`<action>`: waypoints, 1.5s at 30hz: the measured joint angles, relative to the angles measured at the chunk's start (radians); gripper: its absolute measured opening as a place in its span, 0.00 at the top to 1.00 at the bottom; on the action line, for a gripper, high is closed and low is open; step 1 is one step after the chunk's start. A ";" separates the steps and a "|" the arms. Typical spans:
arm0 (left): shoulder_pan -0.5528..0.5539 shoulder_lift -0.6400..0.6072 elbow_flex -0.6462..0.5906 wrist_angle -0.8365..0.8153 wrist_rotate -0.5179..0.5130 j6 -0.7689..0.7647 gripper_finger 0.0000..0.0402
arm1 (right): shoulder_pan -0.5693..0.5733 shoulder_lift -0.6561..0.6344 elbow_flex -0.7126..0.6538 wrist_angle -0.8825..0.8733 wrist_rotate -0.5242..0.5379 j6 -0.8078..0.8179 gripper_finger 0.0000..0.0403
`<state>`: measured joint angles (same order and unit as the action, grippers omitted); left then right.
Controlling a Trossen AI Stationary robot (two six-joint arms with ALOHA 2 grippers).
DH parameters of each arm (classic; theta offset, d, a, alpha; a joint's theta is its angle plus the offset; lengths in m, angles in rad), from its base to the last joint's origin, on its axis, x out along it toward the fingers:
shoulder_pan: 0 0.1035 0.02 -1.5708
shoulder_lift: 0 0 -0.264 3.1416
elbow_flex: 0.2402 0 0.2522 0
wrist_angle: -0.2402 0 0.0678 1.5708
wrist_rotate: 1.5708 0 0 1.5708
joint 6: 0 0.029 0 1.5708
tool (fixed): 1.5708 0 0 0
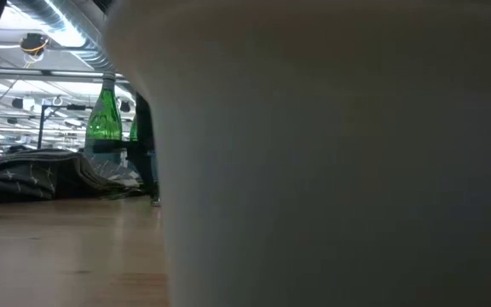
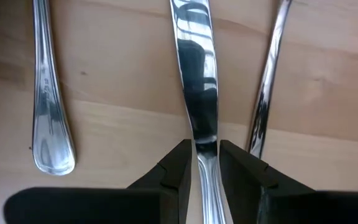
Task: Sort silverware
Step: Put the table knife into the silverware tray
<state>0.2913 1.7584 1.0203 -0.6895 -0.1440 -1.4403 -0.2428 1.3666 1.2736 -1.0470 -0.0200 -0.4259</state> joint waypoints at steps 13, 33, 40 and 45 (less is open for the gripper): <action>-0.010 0.000 0.000 0.007 0.008 -0.024 0.82 | 0.000 0.000 0.000 0.000 0.000 0.000 0.69; 0.000 0.064 0.019 -0.053 0.045 0.008 0.84 | 0.000 0.000 0.000 0.000 0.000 -0.001 0.69; -0.001 0.065 0.018 -0.054 0.051 0.076 0.96 | 0.000 0.000 0.000 0.000 0.001 -0.001 0.69; -0.001 0.065 0.016 -0.035 0.052 0.087 0.96 | 0.000 0.000 0.000 0.000 0.001 -0.002 0.69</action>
<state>0.2901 1.8233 1.0367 -0.7248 -0.0921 -1.3532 -0.2428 1.3666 1.2736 -1.0473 -0.0193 -0.4274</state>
